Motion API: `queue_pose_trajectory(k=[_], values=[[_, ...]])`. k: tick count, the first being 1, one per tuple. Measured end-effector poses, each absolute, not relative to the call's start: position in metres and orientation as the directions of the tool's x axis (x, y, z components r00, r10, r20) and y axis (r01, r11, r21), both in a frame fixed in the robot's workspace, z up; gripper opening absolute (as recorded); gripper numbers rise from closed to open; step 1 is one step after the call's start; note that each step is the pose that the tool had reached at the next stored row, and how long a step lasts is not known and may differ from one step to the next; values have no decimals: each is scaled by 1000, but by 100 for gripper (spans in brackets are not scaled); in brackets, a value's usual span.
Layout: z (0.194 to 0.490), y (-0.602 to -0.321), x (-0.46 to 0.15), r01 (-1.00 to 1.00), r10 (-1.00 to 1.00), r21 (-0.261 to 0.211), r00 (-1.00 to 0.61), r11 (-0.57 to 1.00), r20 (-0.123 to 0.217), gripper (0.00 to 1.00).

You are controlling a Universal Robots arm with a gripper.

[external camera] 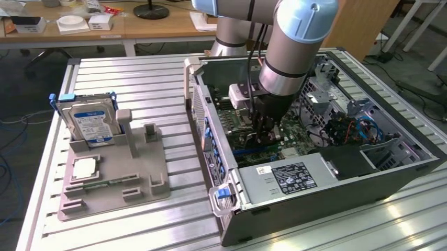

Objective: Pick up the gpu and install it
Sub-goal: 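Insert the gpu into the slot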

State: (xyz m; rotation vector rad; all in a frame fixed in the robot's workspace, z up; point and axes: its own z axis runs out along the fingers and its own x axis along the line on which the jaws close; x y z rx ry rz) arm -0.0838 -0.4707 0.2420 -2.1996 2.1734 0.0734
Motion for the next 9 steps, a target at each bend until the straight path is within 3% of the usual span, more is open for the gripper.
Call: queue_pose_trajectory(k=[9], values=[[241, -471, -84, -1000, -998, -1, 12, -12, -68, 27]])
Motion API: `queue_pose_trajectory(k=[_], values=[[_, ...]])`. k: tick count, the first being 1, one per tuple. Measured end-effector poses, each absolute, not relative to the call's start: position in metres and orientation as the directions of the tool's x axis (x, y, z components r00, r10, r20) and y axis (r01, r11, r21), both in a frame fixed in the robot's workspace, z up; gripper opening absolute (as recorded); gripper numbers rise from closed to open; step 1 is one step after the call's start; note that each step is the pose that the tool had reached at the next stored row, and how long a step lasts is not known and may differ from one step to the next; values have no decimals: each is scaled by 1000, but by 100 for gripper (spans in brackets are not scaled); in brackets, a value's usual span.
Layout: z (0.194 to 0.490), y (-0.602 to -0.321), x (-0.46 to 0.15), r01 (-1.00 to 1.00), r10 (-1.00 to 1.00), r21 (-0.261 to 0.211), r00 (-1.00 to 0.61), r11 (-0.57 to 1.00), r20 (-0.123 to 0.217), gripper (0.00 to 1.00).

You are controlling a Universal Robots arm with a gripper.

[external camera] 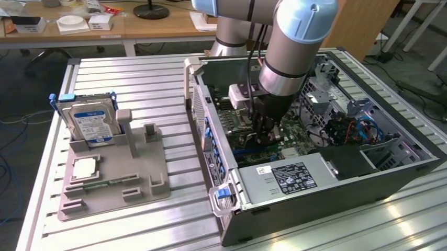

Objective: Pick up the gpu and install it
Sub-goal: 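Insert the gpu into the slot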

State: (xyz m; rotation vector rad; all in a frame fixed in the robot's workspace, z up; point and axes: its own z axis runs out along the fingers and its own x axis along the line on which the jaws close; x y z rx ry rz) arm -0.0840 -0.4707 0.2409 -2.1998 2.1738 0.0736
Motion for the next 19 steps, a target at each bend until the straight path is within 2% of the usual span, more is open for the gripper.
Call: queue_pose_trajectory(k=[19], values=[[237, -471, -85, -1000, -998, 0, 12, -12, -67, 27]])
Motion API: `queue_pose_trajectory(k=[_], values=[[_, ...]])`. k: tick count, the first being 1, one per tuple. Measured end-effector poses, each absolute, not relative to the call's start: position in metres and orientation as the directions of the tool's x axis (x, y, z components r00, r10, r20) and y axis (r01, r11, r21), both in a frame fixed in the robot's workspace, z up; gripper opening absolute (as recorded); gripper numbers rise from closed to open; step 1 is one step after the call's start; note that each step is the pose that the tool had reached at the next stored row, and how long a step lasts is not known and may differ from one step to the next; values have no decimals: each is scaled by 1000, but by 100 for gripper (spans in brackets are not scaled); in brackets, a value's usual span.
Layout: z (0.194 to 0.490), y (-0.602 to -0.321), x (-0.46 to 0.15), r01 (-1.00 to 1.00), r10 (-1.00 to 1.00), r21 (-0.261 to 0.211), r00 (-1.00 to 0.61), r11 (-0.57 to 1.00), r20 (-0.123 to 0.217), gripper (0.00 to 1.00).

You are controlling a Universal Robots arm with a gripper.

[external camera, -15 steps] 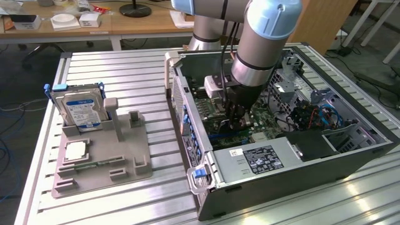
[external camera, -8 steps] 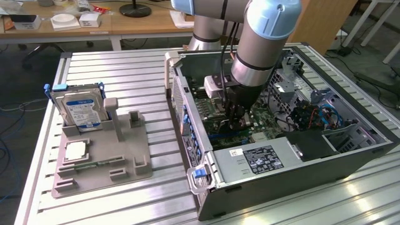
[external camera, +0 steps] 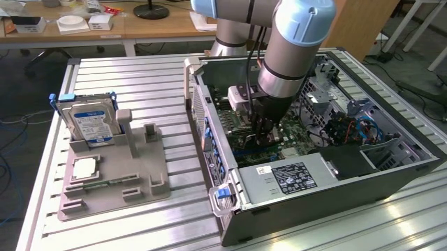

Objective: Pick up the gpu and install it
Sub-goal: 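Insert the gpu into the slot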

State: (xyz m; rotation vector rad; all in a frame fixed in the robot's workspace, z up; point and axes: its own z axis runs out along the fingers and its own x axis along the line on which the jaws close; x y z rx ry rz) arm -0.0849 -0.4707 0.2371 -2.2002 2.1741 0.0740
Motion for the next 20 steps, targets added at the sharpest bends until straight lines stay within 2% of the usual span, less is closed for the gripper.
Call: queue_pose_trajectory(k=[20], values=[[226, -471, -88, -1000, -998, 1, 12, -12, -66, 27]])
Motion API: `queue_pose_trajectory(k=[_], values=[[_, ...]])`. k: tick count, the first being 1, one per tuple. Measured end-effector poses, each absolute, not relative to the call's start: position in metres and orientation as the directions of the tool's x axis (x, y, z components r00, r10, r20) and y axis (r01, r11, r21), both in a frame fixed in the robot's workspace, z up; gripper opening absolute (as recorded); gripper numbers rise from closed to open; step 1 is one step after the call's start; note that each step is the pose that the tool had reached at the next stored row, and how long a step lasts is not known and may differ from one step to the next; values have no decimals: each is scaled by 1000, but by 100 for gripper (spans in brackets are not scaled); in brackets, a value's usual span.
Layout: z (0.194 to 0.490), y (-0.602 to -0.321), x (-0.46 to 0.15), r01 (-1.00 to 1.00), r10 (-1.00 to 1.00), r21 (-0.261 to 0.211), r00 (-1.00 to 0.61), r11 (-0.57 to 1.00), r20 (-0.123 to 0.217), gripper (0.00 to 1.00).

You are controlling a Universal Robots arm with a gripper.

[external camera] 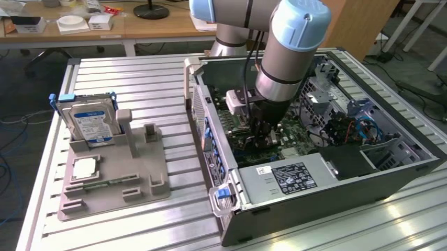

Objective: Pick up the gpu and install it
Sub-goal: 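Insert the gpu into the slot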

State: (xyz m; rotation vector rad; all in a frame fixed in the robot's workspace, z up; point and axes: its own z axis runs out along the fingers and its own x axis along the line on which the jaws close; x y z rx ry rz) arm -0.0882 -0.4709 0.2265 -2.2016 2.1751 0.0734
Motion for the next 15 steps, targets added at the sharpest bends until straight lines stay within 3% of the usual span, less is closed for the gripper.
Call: queue_pose_trajectory(k=[15], values=[[233, -471, -89, -1000, -998, 1, 11, -11, -69, 27]])
